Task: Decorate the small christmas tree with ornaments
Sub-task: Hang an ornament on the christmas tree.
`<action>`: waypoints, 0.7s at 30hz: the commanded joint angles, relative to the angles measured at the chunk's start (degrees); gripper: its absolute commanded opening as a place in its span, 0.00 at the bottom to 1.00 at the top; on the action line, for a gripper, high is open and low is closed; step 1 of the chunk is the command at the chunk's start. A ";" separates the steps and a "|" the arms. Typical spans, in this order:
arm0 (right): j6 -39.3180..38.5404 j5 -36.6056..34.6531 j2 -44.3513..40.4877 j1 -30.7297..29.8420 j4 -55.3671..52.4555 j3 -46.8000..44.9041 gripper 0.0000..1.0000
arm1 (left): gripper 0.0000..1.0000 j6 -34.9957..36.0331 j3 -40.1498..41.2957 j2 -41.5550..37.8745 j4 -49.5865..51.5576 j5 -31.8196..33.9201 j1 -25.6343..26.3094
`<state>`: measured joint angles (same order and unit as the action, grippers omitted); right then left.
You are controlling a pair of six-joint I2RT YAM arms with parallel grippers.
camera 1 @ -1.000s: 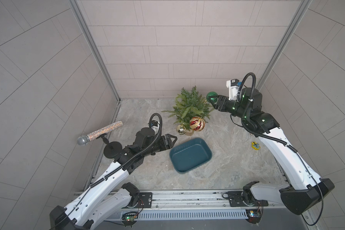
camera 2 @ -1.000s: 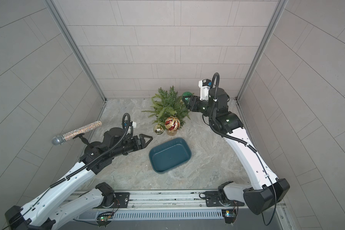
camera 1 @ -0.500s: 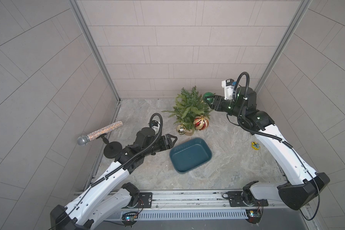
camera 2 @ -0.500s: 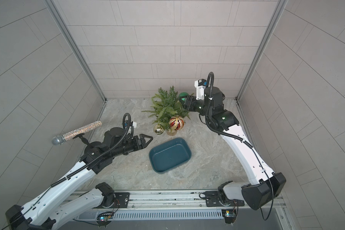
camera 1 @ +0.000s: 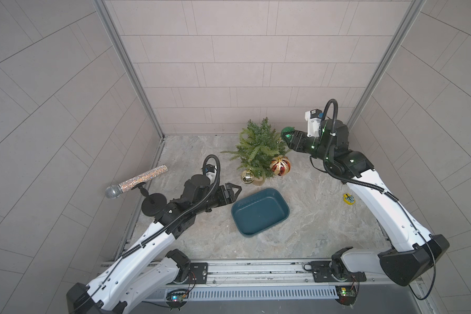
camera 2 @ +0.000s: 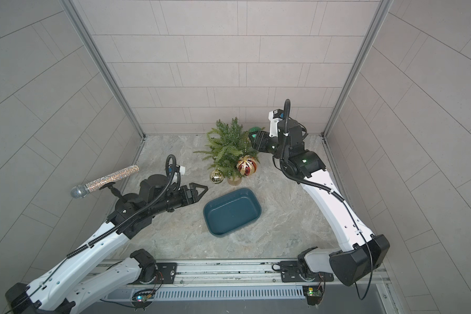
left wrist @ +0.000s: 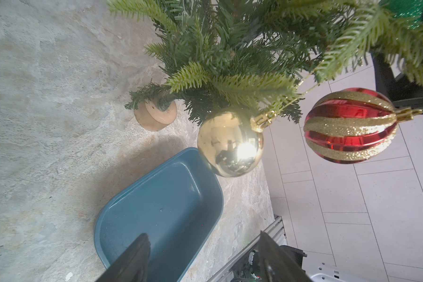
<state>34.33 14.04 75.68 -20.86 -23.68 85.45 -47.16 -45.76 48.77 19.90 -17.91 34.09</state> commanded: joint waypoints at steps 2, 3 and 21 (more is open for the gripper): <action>0.30 -2.21 -1.11 0.48 0.19 -1.26 0.52 | 0.74 -0.48 -0.12 -0.59 -1.18 0.31 -0.41; 0.39 -2.35 -1.33 0.55 0.34 -1.74 0.52 | 0.74 -0.48 -0.08 -0.55 -1.22 0.21 -0.42; 2.43 3.25 -3.52 0.82 5.20 -2.87 0.52 | 0.74 -0.66 0.21 0.25 -2.05 -0.04 -0.43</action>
<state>36.05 16.19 75.09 -20.18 -20.86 83.09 -47.29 -45.74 49.23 19.07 -17.96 34.09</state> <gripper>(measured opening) 0.598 0.738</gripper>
